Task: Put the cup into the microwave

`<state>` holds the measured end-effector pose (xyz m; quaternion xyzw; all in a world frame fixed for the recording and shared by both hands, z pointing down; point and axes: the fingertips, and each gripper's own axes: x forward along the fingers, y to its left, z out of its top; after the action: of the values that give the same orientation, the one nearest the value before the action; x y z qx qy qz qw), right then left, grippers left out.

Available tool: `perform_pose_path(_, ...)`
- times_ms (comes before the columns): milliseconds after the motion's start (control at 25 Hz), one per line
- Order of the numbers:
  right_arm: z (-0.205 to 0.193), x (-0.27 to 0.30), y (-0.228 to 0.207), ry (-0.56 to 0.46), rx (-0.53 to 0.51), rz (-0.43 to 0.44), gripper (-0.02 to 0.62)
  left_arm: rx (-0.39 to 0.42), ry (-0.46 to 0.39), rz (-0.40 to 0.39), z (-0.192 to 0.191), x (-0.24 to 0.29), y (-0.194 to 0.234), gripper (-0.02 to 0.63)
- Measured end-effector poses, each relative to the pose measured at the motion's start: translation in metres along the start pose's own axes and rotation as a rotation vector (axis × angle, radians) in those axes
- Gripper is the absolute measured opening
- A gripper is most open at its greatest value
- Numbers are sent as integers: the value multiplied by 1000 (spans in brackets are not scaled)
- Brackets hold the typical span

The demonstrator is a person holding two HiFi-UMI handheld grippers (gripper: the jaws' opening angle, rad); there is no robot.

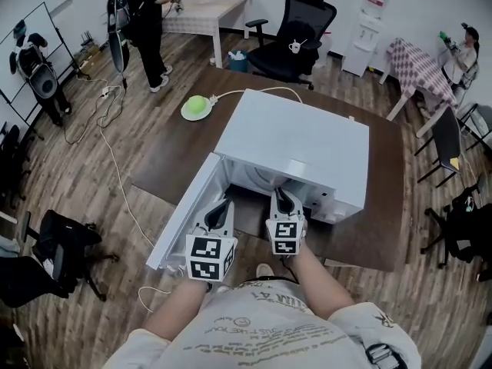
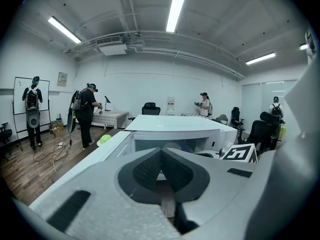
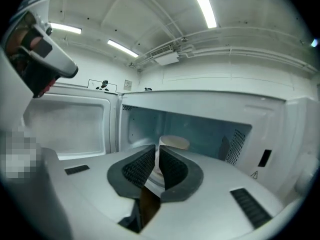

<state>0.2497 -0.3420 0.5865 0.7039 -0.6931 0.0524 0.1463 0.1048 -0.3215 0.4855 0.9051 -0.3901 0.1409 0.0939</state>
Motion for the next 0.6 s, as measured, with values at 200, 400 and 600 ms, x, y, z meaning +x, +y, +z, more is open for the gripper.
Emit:
perform_pose_path(200, 35, -29, 7, -54, 38, -12, 32, -11, -9, -42, 0, -2, -3, 14)
perform_pose_path(400, 65, -59, 21, -91, 47, 12, 20, -19, -22, -84, 1, 0, -8, 14)
perform_pose_path(600, 91, -85, 23, -114, 107, -1, 17, -18, -44, -131, 4, 0, -18, 14)
